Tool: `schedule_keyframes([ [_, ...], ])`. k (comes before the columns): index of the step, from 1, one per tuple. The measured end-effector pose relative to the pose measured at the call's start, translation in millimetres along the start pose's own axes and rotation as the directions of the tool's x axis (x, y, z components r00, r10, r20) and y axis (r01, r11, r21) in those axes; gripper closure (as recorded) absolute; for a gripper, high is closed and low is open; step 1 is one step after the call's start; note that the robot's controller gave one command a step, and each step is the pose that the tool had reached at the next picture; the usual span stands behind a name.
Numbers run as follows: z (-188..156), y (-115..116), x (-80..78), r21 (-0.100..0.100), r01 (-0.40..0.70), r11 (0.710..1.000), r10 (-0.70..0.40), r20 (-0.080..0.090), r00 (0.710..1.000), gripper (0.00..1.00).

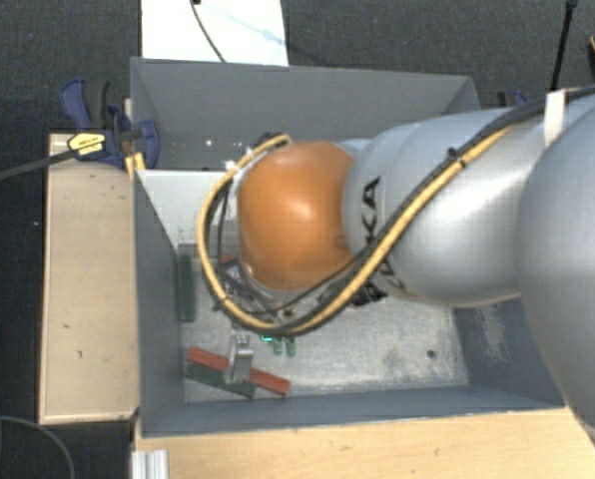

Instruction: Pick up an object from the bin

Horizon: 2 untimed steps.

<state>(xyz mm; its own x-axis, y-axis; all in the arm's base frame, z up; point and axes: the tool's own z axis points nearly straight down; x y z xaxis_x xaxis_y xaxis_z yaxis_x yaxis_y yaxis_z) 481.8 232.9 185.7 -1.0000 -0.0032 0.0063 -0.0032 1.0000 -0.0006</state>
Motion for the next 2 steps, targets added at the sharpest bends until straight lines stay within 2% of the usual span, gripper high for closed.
schedule_keyframes([
  [1, -21.1, -30.6, -17.9, 0.002, 0.289, 0.957, -0.289, 0.012, 0.957, 0.0],
  [2, 117.2, -54.0, -0.4, 0.001, 0.335, 0.942, -0.335, 0.01, 0.942, 0.0],
])
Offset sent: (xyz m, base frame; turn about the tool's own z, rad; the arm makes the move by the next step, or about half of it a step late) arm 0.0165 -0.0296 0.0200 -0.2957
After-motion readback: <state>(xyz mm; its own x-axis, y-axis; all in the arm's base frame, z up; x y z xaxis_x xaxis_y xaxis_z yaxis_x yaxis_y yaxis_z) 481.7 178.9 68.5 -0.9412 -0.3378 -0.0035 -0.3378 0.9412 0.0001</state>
